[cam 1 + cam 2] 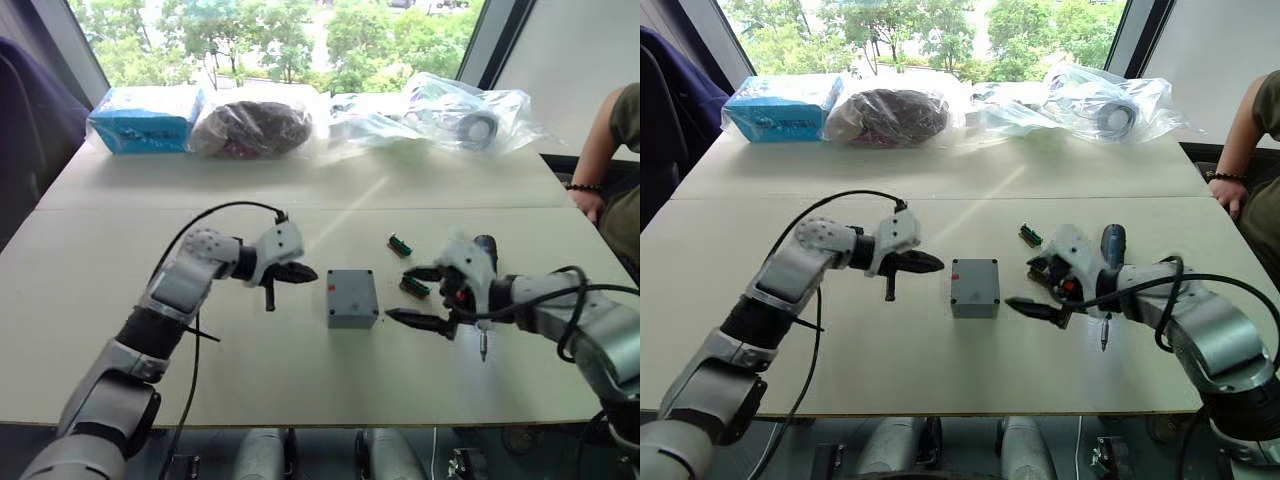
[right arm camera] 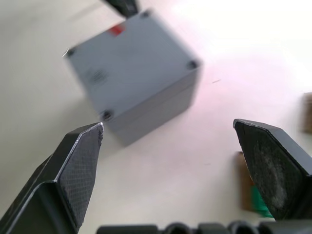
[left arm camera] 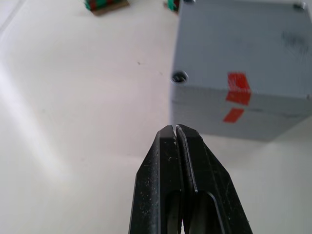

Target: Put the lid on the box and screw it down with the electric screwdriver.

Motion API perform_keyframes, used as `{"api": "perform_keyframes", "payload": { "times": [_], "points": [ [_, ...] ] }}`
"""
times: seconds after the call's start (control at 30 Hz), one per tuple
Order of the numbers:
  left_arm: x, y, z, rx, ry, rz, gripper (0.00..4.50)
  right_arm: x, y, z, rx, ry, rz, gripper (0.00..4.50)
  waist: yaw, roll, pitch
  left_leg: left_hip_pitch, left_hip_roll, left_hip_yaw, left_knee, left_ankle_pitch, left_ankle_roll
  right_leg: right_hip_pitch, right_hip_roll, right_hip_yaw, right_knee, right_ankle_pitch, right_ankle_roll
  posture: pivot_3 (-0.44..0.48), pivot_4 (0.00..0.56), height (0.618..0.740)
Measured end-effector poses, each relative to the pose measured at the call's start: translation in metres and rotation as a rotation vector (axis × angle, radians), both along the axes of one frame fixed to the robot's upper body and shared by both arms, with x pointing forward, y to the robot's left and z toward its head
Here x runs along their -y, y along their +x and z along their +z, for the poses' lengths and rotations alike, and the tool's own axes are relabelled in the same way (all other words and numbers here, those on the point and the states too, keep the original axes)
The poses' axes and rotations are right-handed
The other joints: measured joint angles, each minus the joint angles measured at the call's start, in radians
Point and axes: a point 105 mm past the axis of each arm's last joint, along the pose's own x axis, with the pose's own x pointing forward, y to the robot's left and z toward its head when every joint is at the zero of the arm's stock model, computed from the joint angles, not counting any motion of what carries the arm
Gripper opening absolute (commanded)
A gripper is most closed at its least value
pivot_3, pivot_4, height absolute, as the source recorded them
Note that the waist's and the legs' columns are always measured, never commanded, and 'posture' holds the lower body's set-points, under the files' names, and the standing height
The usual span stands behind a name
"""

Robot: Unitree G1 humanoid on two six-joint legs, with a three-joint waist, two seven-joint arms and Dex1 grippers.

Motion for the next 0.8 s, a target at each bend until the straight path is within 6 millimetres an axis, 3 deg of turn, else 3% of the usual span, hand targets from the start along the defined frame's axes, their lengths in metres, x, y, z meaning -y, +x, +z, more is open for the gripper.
{"api": "perform_keyframes", "payload": {
  "times": [0.17,0.27,0.4,0.8],
  "points": [
    [0.008,-0.008,0.019,-0.032,-0.072,-0.048,0.0,0.015,0.013,-0.014,0.006,-0.005,-0.092,4.48,-0.001,0.0,0.0,0.0,-0.001,0.0,0.0,0.002,-0.004,0.0,0.0,0.0,0.0,0.0,0.0,0.0,0.15,0.74],
    [0.012,-0.012,0.024,-0.027,-0.082,-0.071,0.0,0.02,0.02,-0.026,0.006,-0.025,-0.128,3.8,-0.002,0.0,0.0,0.001,0.0,0.0,0.0,0.002,-0.004,0.0,0.001,0.0,0.0,0.0,0.0,0.0,0.15,0.74],
    [0.015,-0.015,0.029,0.004,-0.071,-0.089,0.0,0.024,0.026,-0.035,0.005,-0.021,-0.157,2.38,0.0,0.0,0.0,0.001,0.0,0.0,0.0,0.002,-0.004,0.0,0.0,0.001,0.0,0.0,0.0,0.0,0.15,0.74],
    [0.02,-0.02,0.032,0.023,-0.06,-0.108,0.0,0.022,0.035,-0.041,0.008,0.01,-0.166,2.38,0.0,0.0,0.0,0.001,0.0,0.0,0.0,0.002,-0.004,0.0,0.001,0.001,0.0,0.0,0.0,0.0,0.15,0.74]
  ]
}}
